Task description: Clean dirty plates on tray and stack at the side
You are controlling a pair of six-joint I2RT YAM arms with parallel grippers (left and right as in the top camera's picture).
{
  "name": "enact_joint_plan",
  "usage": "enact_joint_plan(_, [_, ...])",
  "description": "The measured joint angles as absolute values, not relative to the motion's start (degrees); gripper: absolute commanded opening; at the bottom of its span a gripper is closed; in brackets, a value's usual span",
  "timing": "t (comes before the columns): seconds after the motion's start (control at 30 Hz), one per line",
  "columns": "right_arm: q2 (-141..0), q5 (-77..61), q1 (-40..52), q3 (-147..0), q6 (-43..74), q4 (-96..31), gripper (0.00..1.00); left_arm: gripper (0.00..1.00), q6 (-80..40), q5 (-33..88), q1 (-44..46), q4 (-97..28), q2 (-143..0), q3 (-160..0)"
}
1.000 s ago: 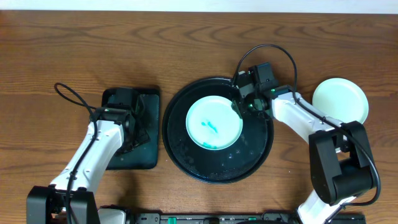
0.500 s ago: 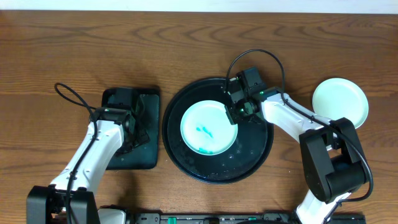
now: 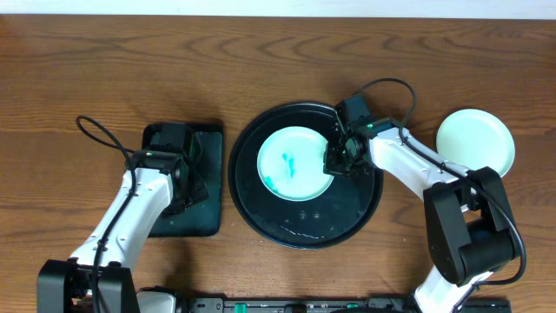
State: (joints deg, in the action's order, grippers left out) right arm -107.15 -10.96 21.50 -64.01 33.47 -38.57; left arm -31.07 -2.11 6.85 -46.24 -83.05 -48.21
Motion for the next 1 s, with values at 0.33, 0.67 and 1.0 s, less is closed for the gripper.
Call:
enact_joint_plan(0.33, [-107.1, -10.9, 21.5, -64.0, 38.4, -38.9, 0.02, 0.55, -31.1, -5.1, 6.9, -41.7, -83.0, -48.2])
enact_joint_plan(0.67, [-107.1, -10.6, 21.8, -64.1, 37.3, -39.0, 0.02, 0.56, -29.7, -8.3, 6.9, -33.3, -87.2, -48.2])
enact_joint_plan(1.0, [-107.1, -10.3, 22.0, -64.2, 36.6, -39.4, 0.01, 0.07, -27.5, -7.4, 7.2, -28.0, -94.8, -48.8])
